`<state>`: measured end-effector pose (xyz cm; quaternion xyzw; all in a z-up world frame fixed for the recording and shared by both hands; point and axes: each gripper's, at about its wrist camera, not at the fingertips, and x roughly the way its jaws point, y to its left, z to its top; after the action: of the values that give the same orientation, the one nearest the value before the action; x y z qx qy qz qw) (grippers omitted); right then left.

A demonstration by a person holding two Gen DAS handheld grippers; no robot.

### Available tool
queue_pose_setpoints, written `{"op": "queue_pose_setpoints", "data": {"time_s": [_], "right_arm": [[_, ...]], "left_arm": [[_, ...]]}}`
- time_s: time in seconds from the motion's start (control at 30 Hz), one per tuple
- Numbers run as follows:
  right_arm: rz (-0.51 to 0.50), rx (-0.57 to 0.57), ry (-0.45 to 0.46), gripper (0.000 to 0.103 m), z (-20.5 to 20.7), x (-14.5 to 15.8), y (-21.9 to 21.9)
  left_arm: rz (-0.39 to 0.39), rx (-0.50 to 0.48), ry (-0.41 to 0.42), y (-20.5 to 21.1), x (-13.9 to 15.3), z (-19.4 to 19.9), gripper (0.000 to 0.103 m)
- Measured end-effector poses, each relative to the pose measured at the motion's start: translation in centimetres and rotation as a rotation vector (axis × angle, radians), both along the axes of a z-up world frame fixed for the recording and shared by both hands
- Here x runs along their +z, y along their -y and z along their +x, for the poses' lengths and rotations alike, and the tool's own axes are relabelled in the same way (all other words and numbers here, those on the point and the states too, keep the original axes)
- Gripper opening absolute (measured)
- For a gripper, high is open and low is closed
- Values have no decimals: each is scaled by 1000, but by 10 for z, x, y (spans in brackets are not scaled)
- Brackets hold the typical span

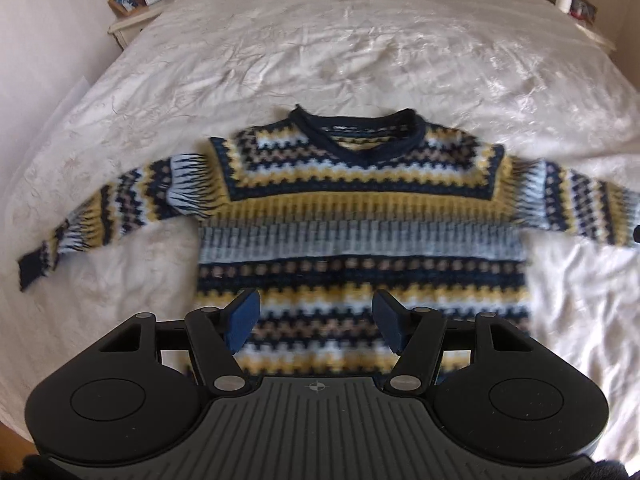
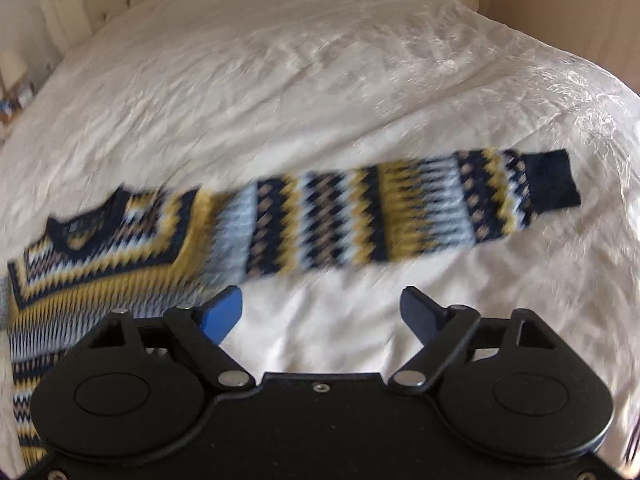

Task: Fold small clothes
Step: 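Grasp the navy cuff of one sweater sleeve with the right gripper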

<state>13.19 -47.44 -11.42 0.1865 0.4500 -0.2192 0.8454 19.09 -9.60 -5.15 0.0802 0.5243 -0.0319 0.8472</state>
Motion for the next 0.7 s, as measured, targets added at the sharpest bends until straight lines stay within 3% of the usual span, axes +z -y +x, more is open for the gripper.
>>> {"op": "queue_pose_setpoints", "data": {"time_s": [0.17,0.37,0.53,0.6,0.63,0.67,0.7], "right_arm": [[-76,-37,-27,75,-3,-8,81],[-199,-113,-105,75,-10,-23,164],[-124,-131,-147,75,-11,-48,211],[-24,-124,-159,56,-9,-65,224],[2,-136,-163,29,-9,-70,227],[15,-151,-159,16,-8,-71,228],[48,-159,-126,16,-9,-68,227]], "left_arm": [[0,43,23,28,4,-3,61],[10,53,17,55,4,-3,61],[27,41,22,71,5,-1,61],[37,29,22,74,4,0,61],[41,22,25,75,5,1,61],[44,19,29,75,5,1,61],[48,18,38,74,6,1,61]]}}
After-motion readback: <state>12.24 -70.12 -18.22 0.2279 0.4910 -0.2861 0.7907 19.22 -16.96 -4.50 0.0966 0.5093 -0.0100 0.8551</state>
